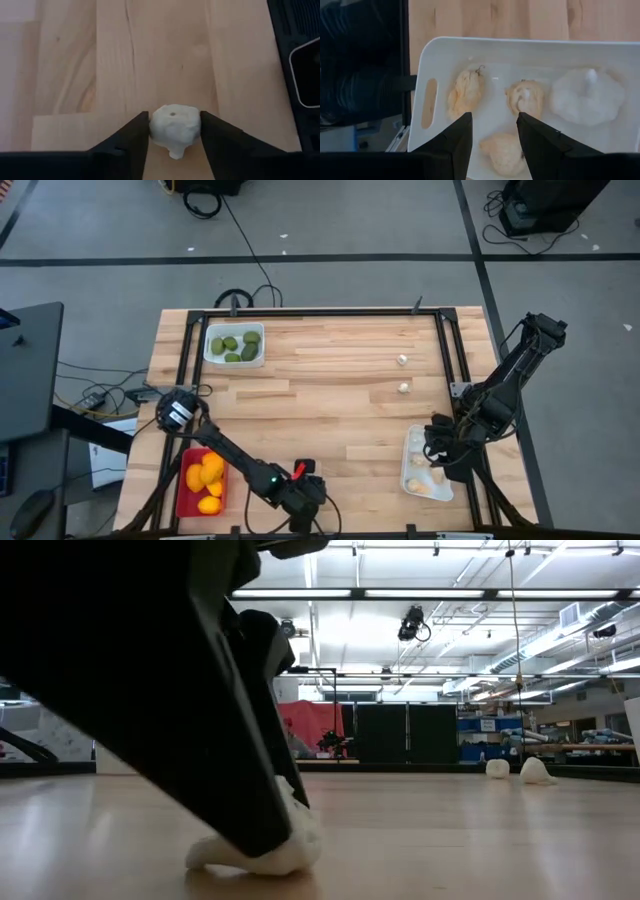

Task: Sort produce into baskets
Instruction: Put the bottom small white garlic into the bottom white bin

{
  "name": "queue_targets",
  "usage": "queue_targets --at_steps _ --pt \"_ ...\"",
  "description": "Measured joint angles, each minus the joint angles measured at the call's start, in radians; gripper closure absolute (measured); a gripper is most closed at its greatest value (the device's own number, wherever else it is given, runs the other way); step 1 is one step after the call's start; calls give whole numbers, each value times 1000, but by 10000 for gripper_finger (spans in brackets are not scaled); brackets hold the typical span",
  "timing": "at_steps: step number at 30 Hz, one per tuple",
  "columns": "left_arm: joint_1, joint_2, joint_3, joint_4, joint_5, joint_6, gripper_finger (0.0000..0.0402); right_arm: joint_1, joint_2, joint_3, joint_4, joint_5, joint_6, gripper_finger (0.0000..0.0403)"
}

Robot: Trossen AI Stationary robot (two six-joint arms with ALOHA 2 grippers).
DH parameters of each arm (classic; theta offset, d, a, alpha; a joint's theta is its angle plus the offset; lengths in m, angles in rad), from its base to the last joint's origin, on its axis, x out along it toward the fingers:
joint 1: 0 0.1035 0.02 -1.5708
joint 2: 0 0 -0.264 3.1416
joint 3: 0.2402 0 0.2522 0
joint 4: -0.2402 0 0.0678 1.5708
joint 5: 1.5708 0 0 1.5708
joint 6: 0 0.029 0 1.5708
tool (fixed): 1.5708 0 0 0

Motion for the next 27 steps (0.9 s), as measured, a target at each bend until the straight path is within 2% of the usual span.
queue_targets --at_steps 2,5,11,15,19,22,27 --pt "6 0 0 1 -1 0 244 0 0 0 1 18 0 235" --pt "18 0 0 1 -11 0 266 0 0 0 25 98 0 235" --pt "46 0 0 11 -89 1 274 0 0 0 98 246 -26 235" --pt "82 0 0 91 -181 5 275 0 10 0 163 386 -52 235" --pt "119 0 0 248 -279 32 275 0 49 0 181 521 -69 235" --pt "139 0 0 365 -291 103 275 0 95 0 195 584 -70 235" --pt "146 0 0 532 -292 352 276 -13 168 0 326 625 -93 235"
